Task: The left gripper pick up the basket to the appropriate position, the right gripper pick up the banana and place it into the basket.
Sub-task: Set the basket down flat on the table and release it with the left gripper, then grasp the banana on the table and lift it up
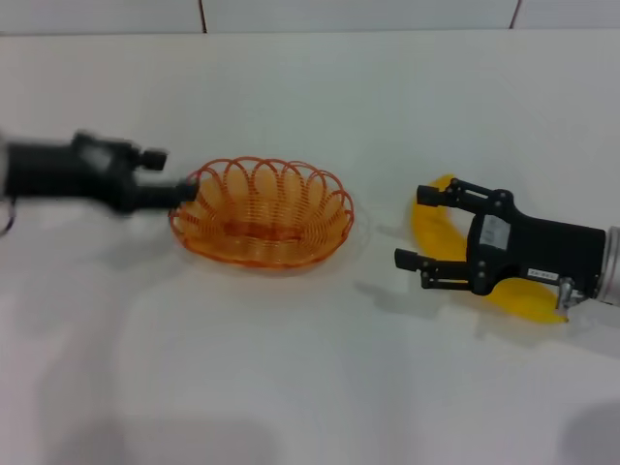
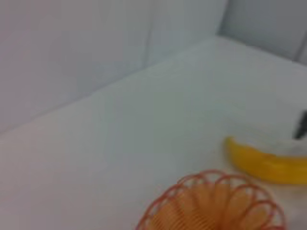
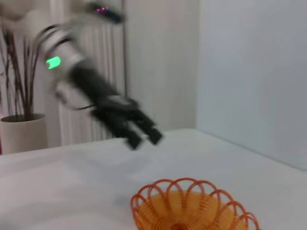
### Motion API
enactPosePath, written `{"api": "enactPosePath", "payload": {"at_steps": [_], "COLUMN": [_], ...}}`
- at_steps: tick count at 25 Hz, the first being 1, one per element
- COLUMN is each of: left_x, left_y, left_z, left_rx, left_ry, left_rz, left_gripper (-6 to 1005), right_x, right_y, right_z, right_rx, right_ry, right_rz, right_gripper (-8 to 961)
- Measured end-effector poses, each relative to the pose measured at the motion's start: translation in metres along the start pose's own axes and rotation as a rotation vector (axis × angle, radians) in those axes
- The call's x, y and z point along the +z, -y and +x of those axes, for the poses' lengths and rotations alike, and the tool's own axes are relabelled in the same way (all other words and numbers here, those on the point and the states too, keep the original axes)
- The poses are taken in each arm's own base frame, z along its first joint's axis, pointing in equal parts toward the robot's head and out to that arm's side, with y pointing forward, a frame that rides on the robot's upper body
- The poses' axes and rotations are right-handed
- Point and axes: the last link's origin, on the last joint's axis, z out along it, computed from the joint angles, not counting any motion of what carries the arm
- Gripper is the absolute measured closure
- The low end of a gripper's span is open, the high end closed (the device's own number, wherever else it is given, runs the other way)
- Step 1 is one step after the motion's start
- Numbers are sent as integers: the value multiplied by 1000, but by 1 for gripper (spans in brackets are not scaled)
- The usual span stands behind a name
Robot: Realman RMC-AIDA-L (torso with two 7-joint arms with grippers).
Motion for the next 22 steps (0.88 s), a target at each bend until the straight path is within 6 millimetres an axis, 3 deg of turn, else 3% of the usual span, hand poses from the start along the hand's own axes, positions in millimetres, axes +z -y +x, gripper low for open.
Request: {"api": "enactPosePath", "payload": {"at_steps": [5, 9, 12, 18, 22], "left_x": [-25, -23, -16, -10, -9], "left_y": [-26, -36, -36, -31, -31], "left_z": [-68, -109, -123, -124, -123], "left_rx": [238, 338, 326, 262, 252], "left_ry": [-232, -326, -326, -326, -330], "left_rz": [32, 76, 78, 64, 62], "left_gripper": [341, 193, 91, 91, 91], "right_x": [-6, -13, -22, -38, -38], "right_y": [-2, -4, -4, 6, 17], "right_z": [4, 9, 15, 24, 31], "right_rx": [15, 24, 43, 140, 199], "right_ry": [5, -10, -45, -135, -221], "right_rz": [23, 39, 52, 120, 166], "right_gripper": [60, 60, 59, 59, 60]}}
